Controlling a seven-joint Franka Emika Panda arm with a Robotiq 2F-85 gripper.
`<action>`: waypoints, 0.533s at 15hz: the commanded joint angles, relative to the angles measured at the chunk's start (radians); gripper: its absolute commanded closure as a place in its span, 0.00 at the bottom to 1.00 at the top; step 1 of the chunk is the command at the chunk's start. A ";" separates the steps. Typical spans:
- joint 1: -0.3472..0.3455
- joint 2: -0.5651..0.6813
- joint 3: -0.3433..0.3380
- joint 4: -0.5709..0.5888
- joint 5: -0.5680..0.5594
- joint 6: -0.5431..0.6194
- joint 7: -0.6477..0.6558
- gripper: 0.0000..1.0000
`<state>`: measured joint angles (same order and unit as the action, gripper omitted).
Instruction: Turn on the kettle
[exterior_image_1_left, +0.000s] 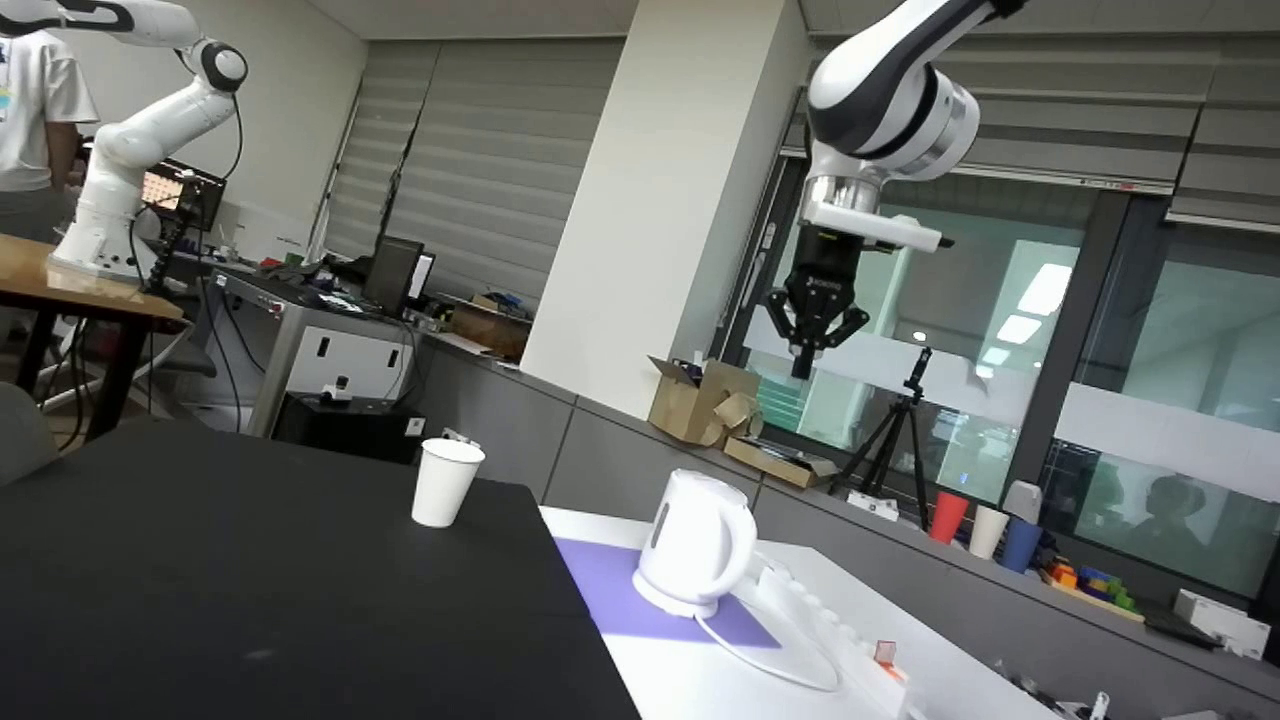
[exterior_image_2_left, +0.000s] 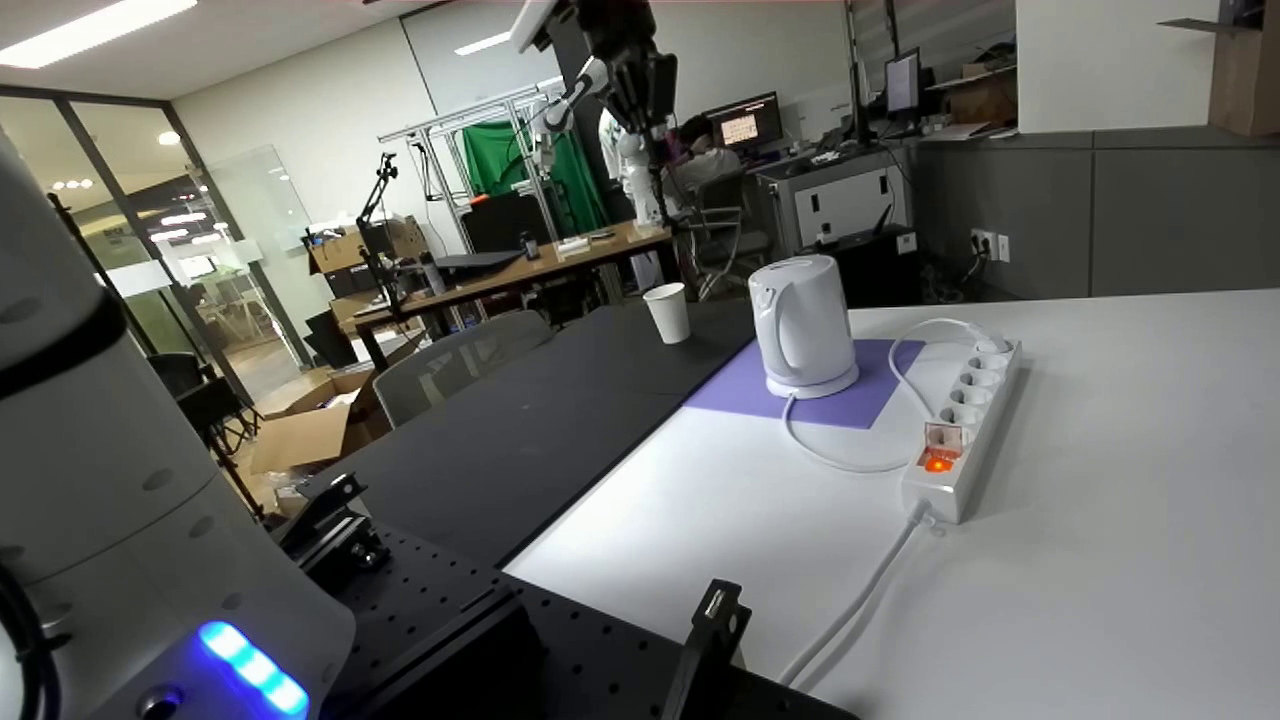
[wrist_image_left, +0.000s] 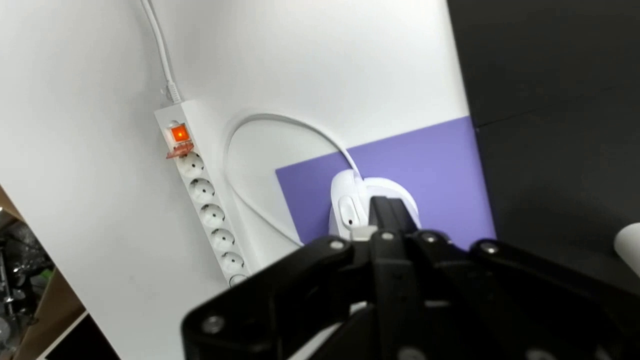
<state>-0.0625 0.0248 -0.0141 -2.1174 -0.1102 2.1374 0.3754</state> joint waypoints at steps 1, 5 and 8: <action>-0.020 0.162 -0.042 0.148 0.077 -0.099 -0.095 1.00; -0.044 0.339 -0.077 0.321 0.110 -0.254 -0.172 1.00; -0.054 0.439 -0.085 0.420 0.123 -0.326 -0.193 1.00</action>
<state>-0.1093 0.3575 -0.0915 -1.8362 -0.0138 1.9064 0.2053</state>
